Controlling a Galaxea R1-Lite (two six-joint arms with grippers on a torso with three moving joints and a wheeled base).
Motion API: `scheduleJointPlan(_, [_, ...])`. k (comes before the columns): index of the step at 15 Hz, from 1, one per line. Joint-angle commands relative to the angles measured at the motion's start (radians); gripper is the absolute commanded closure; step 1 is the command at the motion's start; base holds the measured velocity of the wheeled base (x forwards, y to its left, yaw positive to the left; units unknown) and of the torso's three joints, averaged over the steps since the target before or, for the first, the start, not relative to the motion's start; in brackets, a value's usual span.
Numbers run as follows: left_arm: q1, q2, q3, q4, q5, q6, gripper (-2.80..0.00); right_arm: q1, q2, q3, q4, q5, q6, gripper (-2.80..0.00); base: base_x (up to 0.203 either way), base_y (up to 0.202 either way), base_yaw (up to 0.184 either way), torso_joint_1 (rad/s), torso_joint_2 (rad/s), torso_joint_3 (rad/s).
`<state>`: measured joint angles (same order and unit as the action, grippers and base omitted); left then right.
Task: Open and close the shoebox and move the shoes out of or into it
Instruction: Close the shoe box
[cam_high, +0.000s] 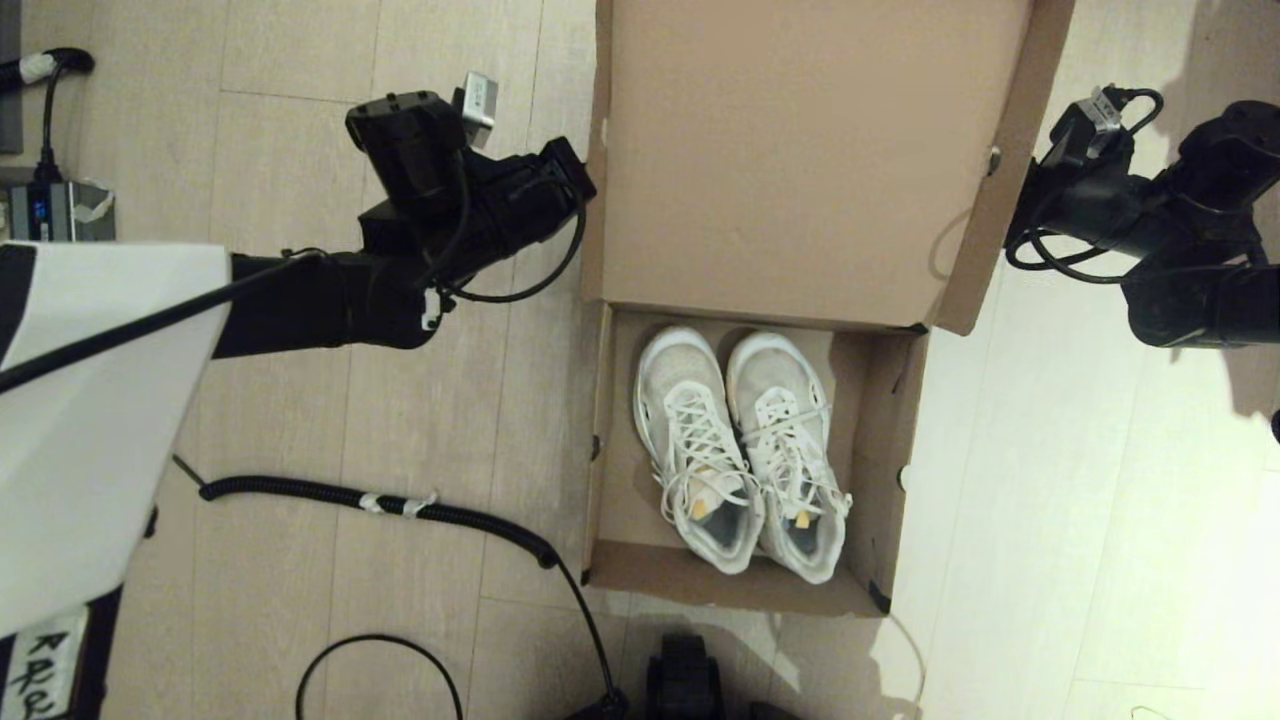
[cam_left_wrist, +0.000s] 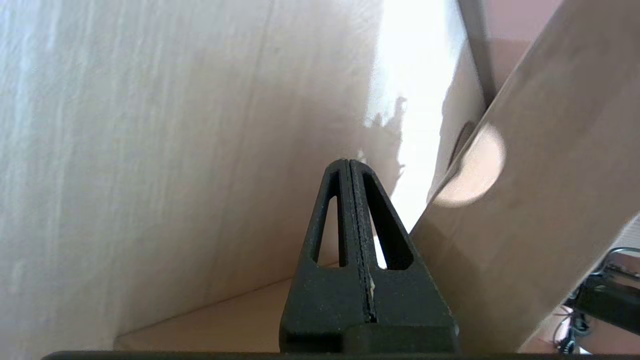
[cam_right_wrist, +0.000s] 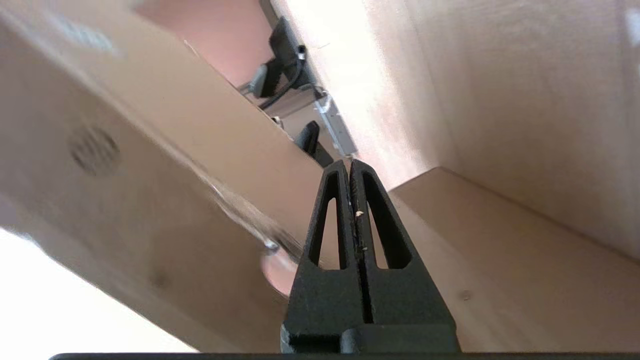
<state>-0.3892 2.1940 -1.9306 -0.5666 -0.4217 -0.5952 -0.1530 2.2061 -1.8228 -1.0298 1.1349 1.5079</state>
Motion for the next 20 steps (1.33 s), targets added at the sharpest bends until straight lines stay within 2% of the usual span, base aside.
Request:
scheduleJointPlan(1, [-0.01, -0.027, 0.001, -0.004, -0.003, -0.003, 0.0, 0.0, -0.024, 0.003, -0.006, 0.006, 0.021, 0.0, 0.0, 0.0, 0.0, 0.0, 0.0, 0.0])
scheduleJointPlan(6, [-0.04, -0.079, 0.001, -0.006, -0.012, -0.009, 0.0, -0.001, -0.102, 0.061, -0.04, 0.051, 0.054, 0.0, 0.0, 0.0, 0.0, 0.0, 0.0, 0.0])
scheduleJointPlan(11, [-0.048, -0.15, 0.013, 0.001, -0.011, -0.009, 0.0, -0.001, -0.219, 0.19, -0.192, 0.086, 0.171, 0.0, 0.0, 0.0, 0.0, 0.0, 0.0, 0.0])
scheduleJointPlan(16, [-0.074, -0.249, 0.056, 0.028, -0.009, -0.011, 0.0, -0.011, -0.375, 0.313, -0.206, 0.121, 0.186, 0.0, 0.0, 0.0, 0.0, 0.0, 0.0, 0.0])
scheduleJointPlan(20, [-0.1, -0.356, 0.16, 0.032, -0.009, -0.011, 0.0, -0.021, -0.498, 0.431, -0.207, 0.167, 0.201, 0.0, 0.0, 0.0, 0.0, 0.0, 0.0, 0.0])
